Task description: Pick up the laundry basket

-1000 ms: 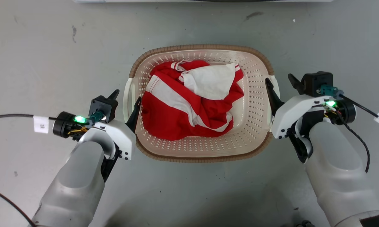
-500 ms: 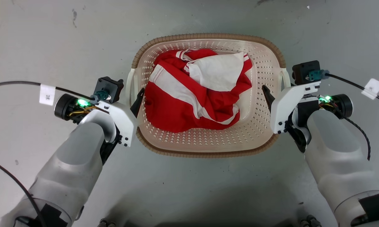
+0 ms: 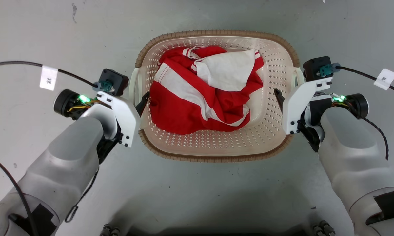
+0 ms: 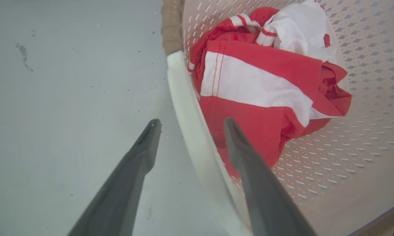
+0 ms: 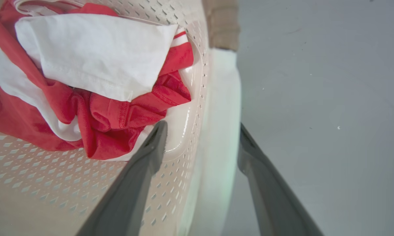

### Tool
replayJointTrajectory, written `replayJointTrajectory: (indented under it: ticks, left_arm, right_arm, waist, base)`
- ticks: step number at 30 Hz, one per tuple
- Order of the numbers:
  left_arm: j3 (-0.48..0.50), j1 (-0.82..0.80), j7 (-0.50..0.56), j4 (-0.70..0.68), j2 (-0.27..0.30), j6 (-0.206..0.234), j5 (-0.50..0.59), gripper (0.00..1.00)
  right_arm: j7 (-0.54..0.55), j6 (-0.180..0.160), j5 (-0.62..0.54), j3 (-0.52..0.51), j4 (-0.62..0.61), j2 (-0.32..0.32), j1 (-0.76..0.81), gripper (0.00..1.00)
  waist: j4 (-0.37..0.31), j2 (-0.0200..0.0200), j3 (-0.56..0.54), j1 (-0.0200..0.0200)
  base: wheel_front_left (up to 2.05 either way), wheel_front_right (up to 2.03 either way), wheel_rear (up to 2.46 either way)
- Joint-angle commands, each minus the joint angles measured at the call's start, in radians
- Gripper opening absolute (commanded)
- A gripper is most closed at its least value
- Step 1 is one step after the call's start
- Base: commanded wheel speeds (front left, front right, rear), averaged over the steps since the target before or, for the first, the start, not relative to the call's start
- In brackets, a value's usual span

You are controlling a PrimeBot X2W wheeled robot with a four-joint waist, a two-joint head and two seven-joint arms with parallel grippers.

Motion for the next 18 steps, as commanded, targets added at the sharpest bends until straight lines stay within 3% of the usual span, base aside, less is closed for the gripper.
replayJointTrajectory:
  ticks: [1,7,8,9,10,18]
  left_arm:
    - [-0.015,-0.018,0.001,-0.004,0.008,0.001,-0.018,1.0]
    - [-0.091,-0.04,-0.004,-0.007,0.017,0.001,-0.095,1.0]
    - [-0.102,-0.042,-0.001,-0.009,0.017,0.001,-0.108,0.57]
    - [-0.114,-0.044,0.003,-0.014,0.016,0.001,-0.123,0.0]
    - [-0.129,-0.046,0.008,-0.02,0.016,0.001,-0.136,0.0]
    - [-0.213,-0.064,-0.006,-0.042,0.028,-0.001,-0.212,0.0]
  right_arm:
    - [-0.001,0.0,-0.01,0.001,0.007,0.001,-0.018,1.0]
    - [-0.016,0.0,-0.012,0.003,0.017,0.001,-0.02,1.0]
    - [-0.014,0.0,-0.008,0.008,0.017,0.001,-0.019,1.0]
    - [-0.012,0.0,-0.007,0.014,0.018,0.001,-0.02,0.42]
    - [-0.01,0.0,-0.009,0.019,0.018,0.001,-0.02,0.0]
    - [0.002,0.001,-0.038,0.024,0.03,-0.001,-0.036,0.0]
  waist:
    - [0.001,0.0,0.002,-0.0001]
    - [0.006,0.0,0.011,-0.0001]
    - [0.007,0.0,0.012,-0.0001]
    - [0.007,0.0,0.013,-0.0001]
    - [0.008,0.0,0.013,-0.0001]
    - [0.014,0.0,-0.001,-0.0001]
  base:
    - [0.0,0.0,0.0]
    - [0.0,0.0,0.0]
    - [0.0,0.0,0.0]
    - [0.0,0.0,0.0]
    - [0.0,0.0,0.0]
    - [0.0,0.0,0.0]
